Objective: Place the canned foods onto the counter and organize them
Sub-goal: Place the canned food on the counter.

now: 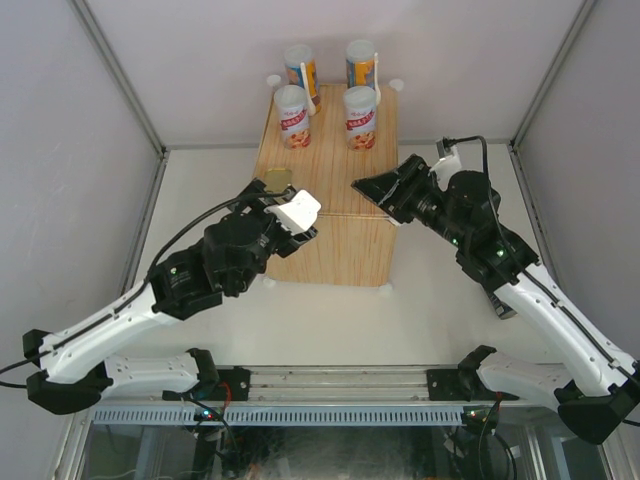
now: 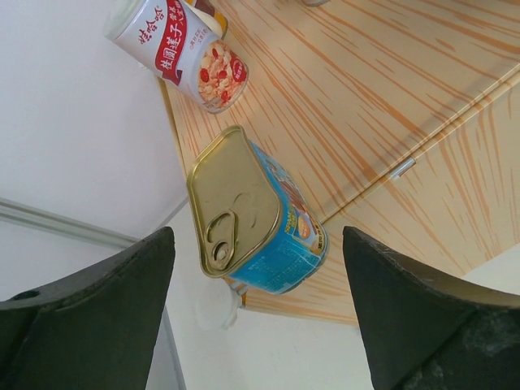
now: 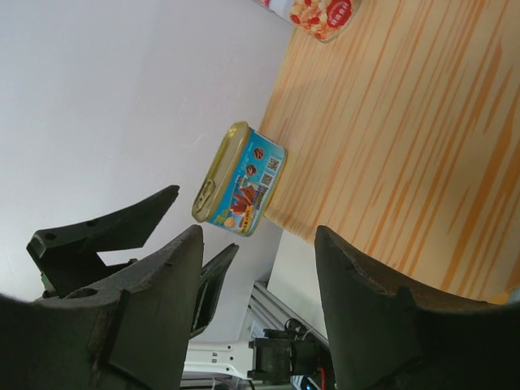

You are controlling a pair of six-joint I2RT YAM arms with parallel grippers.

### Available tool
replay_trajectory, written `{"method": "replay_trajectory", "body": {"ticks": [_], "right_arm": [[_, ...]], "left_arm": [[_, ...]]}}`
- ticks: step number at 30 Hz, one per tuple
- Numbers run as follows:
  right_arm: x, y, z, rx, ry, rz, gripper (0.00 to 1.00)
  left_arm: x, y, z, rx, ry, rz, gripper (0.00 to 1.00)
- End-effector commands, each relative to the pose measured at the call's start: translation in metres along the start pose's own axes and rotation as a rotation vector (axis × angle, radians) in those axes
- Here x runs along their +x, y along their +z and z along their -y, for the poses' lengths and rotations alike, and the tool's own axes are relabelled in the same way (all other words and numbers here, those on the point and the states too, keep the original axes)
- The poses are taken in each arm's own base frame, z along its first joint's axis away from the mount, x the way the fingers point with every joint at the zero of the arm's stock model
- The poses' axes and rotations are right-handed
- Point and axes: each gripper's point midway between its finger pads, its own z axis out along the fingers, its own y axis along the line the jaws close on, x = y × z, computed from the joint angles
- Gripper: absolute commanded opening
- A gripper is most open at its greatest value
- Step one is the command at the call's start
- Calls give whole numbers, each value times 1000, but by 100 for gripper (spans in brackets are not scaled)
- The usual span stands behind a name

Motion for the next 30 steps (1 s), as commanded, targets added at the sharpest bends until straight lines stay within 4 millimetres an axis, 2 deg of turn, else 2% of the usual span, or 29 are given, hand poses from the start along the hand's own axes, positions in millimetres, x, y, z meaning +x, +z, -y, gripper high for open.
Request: {"method": "replay_trajectory", "body": {"ticks": [1,6,12,19,22,26,30], "right_arm": [[-15,-6,-28,-71,-39,31,56],[-16,-5,-26,-68,-40,26,56],[-18,-5,-26,-64,-51,25,56],[-22,-3,-27,-51,-95,26,56],[-22,-1,-27,-49,-102,25,56],[-21,3,-28,-41,-126,18,55],[-21,4,-29,-20,-171,25,55]], "left_arm": [[-26,-14,-22,-13,-104,86,88],[-30,-10,-15,17,-91,89,87],[-40,-16,-29,-23,-146,129,84],[-42,-34,-56,-99,-314,208,69],[-38,-40,-59,-101,-362,210,55],[-33,-45,-51,-47,-418,200,43],[-26,-50,-34,34,-498,182,34]]}}
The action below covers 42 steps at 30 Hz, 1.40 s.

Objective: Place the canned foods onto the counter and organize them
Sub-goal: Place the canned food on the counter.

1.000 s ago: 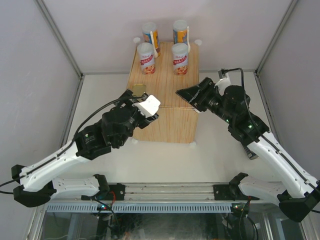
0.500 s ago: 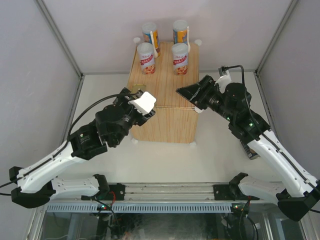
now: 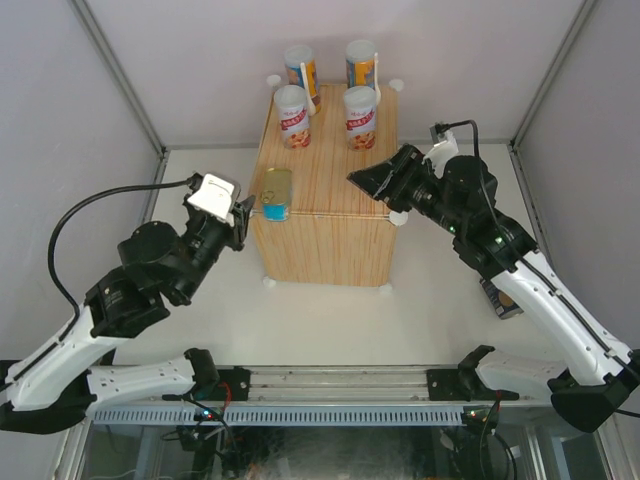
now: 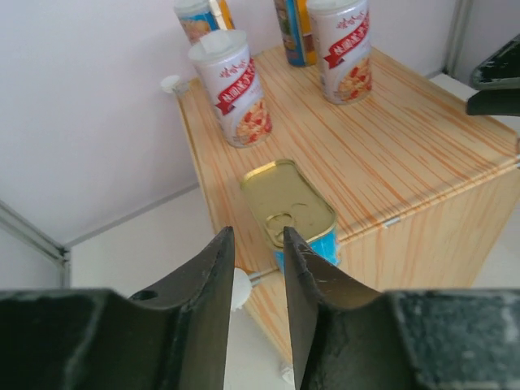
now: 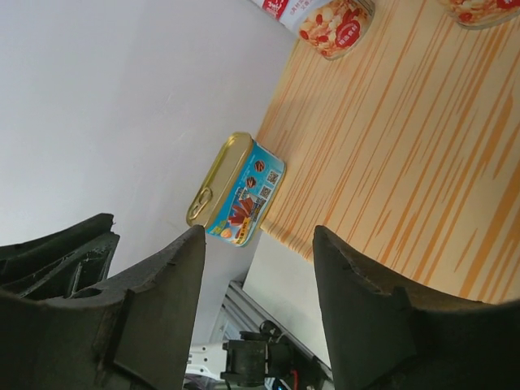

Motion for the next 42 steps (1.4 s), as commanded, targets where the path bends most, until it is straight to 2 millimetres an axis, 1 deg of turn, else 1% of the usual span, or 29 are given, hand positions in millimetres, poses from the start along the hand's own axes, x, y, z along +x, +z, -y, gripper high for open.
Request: {"method": "replay_trajectory", "body": {"ticks": [1,4,8,11,15,20,26,32,38,42], "right_arm": [[-11,-5,-16,-16,-80,38,54],[-11,-4,-14,10,-116,41,54],[-11,-4,-11,43,-156,48,53],[-12,-3,-11,52,-166,54,53],[-9,-2,-12,57,-174,53,53],[-10,-3,-13,76,-203,66,53],[-9,-3,-12,86,-207,66,52],[-11,-5,-12,91,-213,73,52],[-13,-5,-13,90,-216,78,52],[-13,-4,-13,91,-219,77,52]], "left_arm": [[15,-6,19,80,-145,-34,34],[23,-12,27,118,-211,-46,29],[33,-18,38,169,-260,-83,25],[40,-20,40,178,-268,-100,24],[46,-18,42,174,-270,-99,14],[54,-11,50,182,-276,-98,9],[54,1,56,186,-295,-83,8],[54,11,53,158,-304,-73,7],[61,17,52,139,-303,-89,7],[63,21,49,129,-311,-84,7]]}}
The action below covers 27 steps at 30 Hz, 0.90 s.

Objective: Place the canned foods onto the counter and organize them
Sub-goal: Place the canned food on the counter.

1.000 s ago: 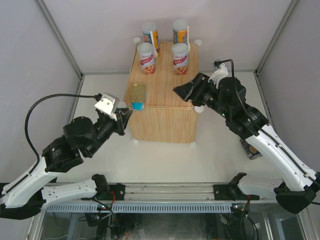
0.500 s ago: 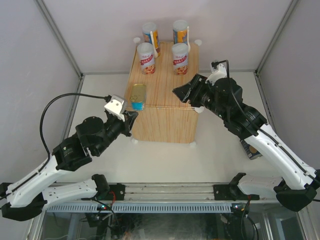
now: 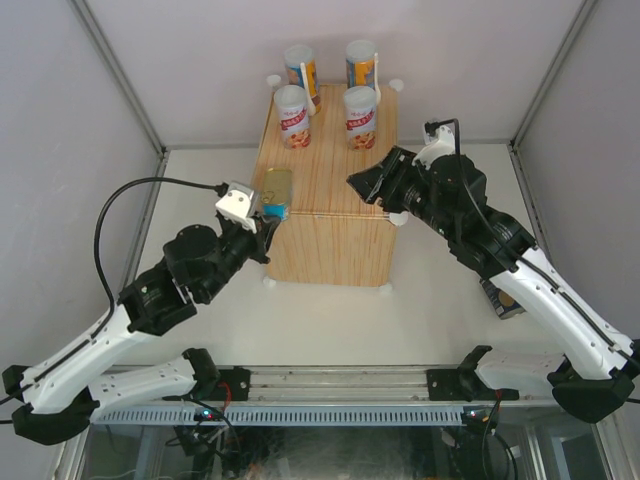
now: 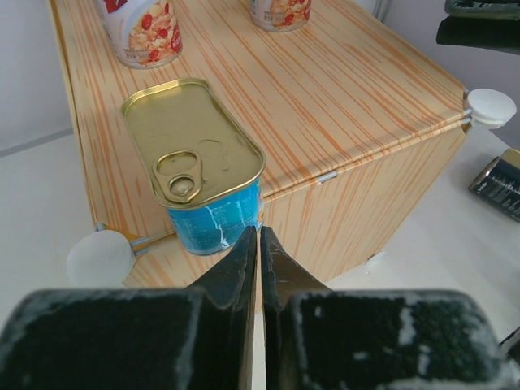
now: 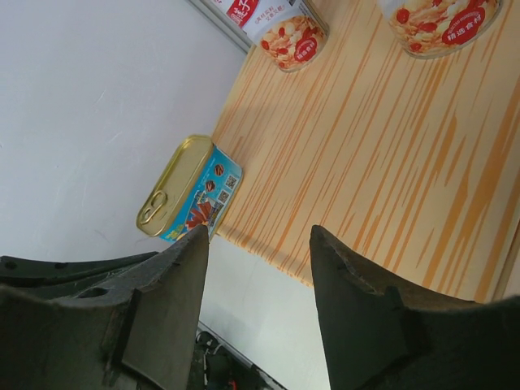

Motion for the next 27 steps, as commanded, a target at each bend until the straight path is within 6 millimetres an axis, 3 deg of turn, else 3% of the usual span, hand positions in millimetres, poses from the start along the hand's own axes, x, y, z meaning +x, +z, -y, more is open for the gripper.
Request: {"method": "replay_trajectory", "body": {"ticks": [1,27], "right_arm": [[-17,-5,-15,-35,-18,49,52],[-26,4,-9,-14,-37,59,52]], "left_arm": [[-7,6,0,0,-40,40,7],[-9,32,-19,-18,-43,36,7]]}}
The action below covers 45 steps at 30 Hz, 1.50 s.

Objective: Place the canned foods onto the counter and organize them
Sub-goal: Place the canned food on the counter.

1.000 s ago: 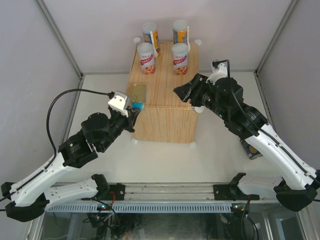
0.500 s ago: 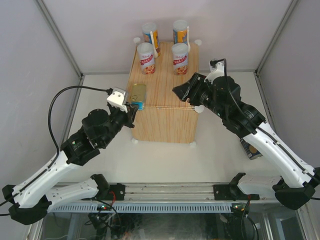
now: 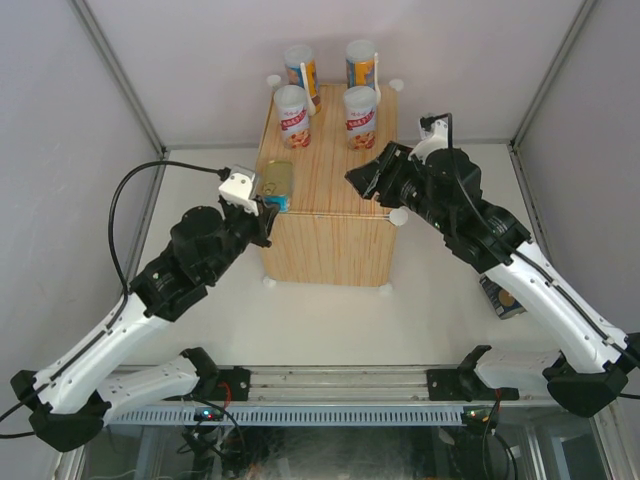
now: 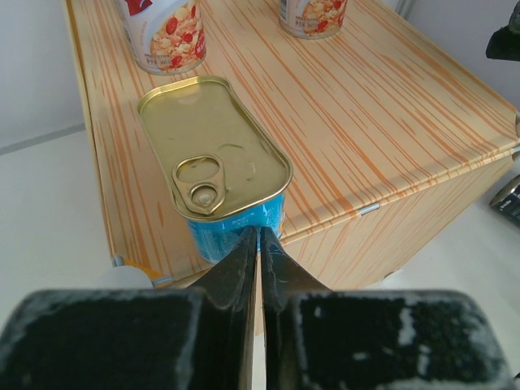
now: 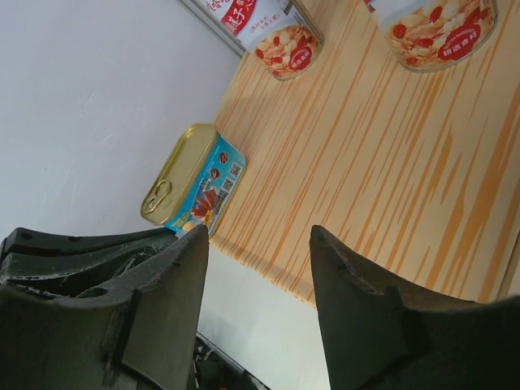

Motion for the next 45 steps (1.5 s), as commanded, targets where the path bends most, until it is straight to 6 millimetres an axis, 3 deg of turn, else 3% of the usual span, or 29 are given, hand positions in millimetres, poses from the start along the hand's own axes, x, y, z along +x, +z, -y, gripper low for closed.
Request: {"method": "replay_trajectory", "body": {"ticks": [1,22,45], "right_arm": [[-22,-5,-11,-30,-13,55,52],[-24,4,-6,-13,-32,43,52],[-27,2,-3,11,-37,59,52]], "left_arm": [[-12,5,2,22,-26,45,7],[-11,23,-16,-5,-31,39,7],[-11,31,-14,29,-51,41,7]]}}
